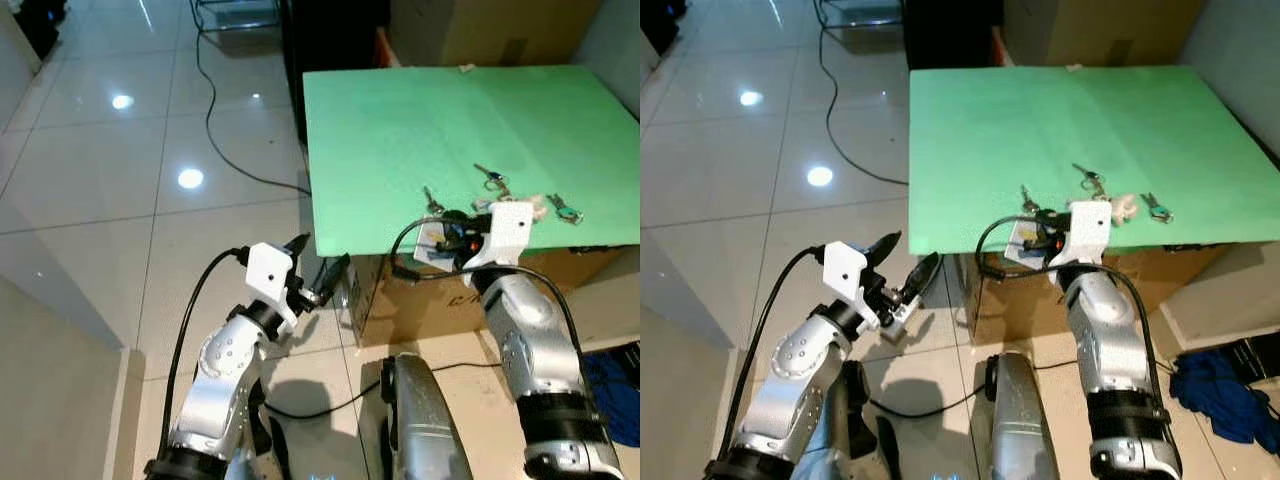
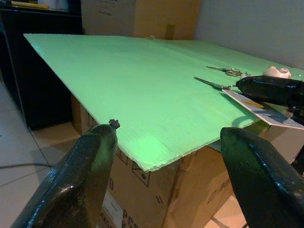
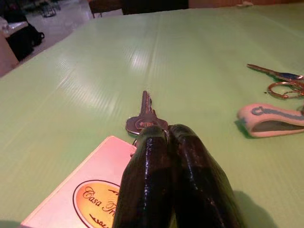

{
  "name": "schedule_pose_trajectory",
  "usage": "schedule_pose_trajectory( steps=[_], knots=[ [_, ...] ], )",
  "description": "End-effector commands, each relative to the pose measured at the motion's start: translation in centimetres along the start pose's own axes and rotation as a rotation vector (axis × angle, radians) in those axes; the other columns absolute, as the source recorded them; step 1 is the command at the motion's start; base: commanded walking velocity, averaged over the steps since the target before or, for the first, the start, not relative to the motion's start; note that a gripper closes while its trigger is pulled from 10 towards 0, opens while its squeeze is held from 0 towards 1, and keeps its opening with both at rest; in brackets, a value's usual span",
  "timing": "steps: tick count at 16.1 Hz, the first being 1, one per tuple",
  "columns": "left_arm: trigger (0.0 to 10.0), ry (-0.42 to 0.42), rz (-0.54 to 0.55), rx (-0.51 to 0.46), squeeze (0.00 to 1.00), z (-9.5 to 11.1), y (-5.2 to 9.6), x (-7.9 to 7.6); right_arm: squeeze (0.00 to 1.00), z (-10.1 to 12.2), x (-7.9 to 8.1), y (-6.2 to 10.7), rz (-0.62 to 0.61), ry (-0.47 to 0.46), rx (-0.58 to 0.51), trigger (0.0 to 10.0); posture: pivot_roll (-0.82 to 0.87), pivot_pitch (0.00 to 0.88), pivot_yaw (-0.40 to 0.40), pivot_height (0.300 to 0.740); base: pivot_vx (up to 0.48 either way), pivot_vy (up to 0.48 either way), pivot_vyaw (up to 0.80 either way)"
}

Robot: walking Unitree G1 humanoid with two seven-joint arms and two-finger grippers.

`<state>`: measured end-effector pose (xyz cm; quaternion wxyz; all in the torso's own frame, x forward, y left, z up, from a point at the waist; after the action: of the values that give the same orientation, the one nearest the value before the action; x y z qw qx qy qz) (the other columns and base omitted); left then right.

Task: Hang keys on a hook

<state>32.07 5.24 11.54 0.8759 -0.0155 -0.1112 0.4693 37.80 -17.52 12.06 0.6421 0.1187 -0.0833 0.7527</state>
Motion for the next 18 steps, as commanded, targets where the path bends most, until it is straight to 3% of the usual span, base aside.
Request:
schedule_pose_trajectory(
  steps=[1,5,11,14,15,16,17,18],
  knots=[
    [10.0,0.011,-0.002,0.000,0.00,-0.1,0.0,-0.1,0.00,-0.3,0.0,0.3,-0.004,0.017,0.018,0.0,-0.23,0.148,0.025,0.588,0.000,0.000,0.00],
    [10.0,0.017,-0.017,-0.006,0.00,0.0,-0.3,-0.5,0.00,0.6,0.3,1.0,-0.009,0.046,-0.014,0.0,-0.24,0.148,0.033,0.588,0.000,0.000,0.00],
    [10.0,0.035,-0.006,0.000,0.00,0.0,-0.4,-0.2,0.00,7.4,2.8,0.8,0.032,0.222,-0.240,0.0,-0.24,0.144,0.035,0.588,0.000,0.000,0.00],
    [10.0,0.045,0.008,0.004,0.00,0.0,-0.5,0.1,0.00,7.0,3.0,0.9,0.039,0.219,-0.232,0.0,-0.24,0.143,0.033,0.588,0.000,0.000,0.00],
    [10.0,0.043,0.011,0.007,0.00,0.0,-0.5,0.2,0.00,5.8,2.7,0.8,0.014,0.214,-0.191,0.0,-0.23,0.140,0.035,0.588,0.000,0.000,0.00],
    [10.0,0.041,0.012,0.008,0.00,0.0,-0.5,0.2,0.00,5.1,2.6,0.7,0.010,0.179,-0.166,1.6,-0.23,0.140,0.035,0.588,0.000,0.000,0.00],
    [10.0,0.039,0.010,0.010,0.00,-0.1,-0.5,0.2,0.66,4.1,2.0,0.4,-0.033,0.001,-0.151,10.0,-0.24,0.138,0.039,0.588,0.000,0.000,0.00],
    [10.0,0.034,0.006,0.011,0.00,-0.1,-0.5,0.1,1.00,3.5,1.7,0.2,-0.051,-0.102,-0.142,10.0,-0.23,0.136,0.039,0.588,0.000,0.000,0.00]
  ],
)
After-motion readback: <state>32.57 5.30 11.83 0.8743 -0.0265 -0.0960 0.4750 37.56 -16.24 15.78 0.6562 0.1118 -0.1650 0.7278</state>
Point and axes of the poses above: a point about 5 cm out from each wrist's last joint towards the gripper, its own y axis pointing back from the gripper into the wrist, its own z axis along the axis of the wrist's last joint, x = y × z, the point moved 6 cm from there along -y, pointing out of the wrist towards the gripper, and after that the axes turned 13 degrees about -y, right-handed, at the moved point
